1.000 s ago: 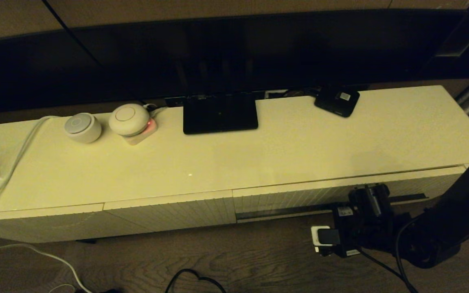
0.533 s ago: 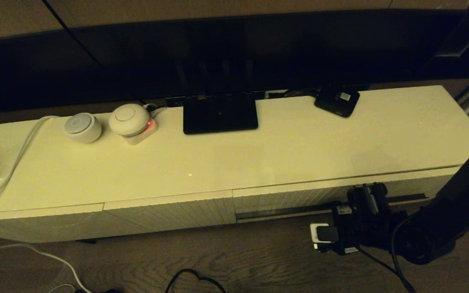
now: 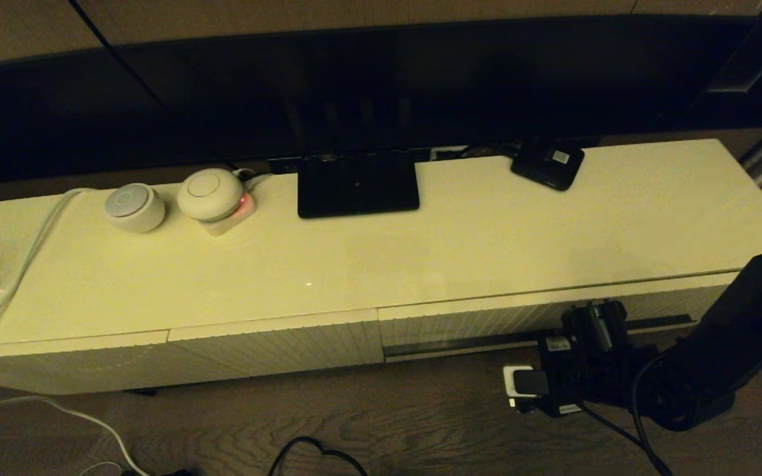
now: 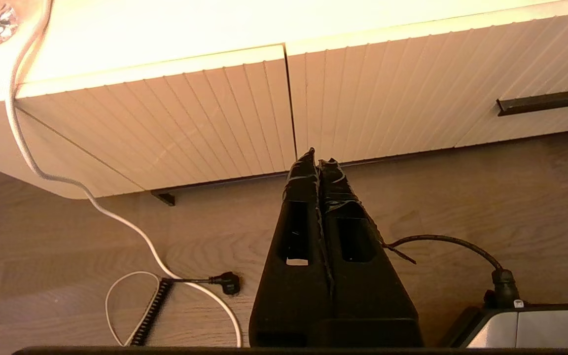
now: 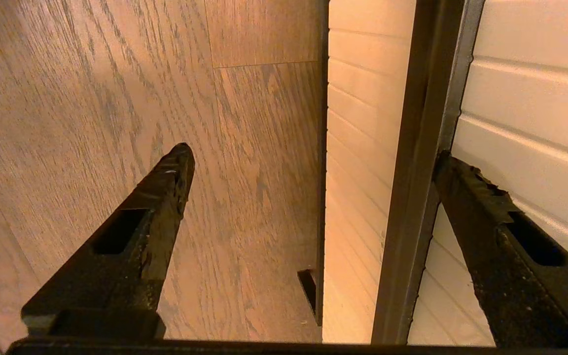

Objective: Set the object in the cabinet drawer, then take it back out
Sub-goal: Open the drawer

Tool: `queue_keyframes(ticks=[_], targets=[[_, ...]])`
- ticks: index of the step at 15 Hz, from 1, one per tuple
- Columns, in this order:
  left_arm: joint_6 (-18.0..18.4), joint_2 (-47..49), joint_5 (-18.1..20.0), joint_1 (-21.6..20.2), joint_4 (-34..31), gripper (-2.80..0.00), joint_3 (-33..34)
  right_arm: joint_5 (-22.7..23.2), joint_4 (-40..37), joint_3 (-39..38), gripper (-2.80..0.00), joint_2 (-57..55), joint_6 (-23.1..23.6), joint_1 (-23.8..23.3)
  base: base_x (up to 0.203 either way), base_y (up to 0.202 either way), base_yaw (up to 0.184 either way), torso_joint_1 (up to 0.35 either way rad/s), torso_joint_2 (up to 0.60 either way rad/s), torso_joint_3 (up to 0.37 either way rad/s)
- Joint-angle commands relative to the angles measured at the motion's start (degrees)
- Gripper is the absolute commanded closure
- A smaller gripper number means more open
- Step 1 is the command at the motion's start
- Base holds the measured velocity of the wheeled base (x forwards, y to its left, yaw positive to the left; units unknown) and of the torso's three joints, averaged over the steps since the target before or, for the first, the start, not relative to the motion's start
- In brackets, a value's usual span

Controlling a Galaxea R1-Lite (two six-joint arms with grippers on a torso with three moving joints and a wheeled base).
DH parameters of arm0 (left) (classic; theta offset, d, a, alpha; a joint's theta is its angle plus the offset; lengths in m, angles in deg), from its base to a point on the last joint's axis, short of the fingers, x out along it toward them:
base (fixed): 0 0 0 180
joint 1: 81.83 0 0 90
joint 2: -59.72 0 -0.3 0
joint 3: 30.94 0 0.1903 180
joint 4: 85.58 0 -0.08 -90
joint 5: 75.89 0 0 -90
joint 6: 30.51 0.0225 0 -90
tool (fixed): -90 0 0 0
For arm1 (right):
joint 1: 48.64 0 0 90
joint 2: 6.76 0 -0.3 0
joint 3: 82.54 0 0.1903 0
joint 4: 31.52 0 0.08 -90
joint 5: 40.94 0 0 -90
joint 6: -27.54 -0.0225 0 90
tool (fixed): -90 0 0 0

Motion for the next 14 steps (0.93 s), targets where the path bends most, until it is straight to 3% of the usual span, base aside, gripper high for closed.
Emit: queue_keyframes(ticks=[1,14], targets=[[0.02,0.00,0.00,-0.02,-0.02,0.00,0.18,0.03,0.09,-0.53,-2.80,-0.20,0.44,0.05,0.000,0.000,0.000,0.000,0.00,0.000],[0.02,0.00,0.00,-0.02,-0.02,0.00,0.18,0.55,0.09,-6.99,-2.80,1.80,0.67,1.18,0.000,0.000,0.000,0.000,0.00,0.000]])
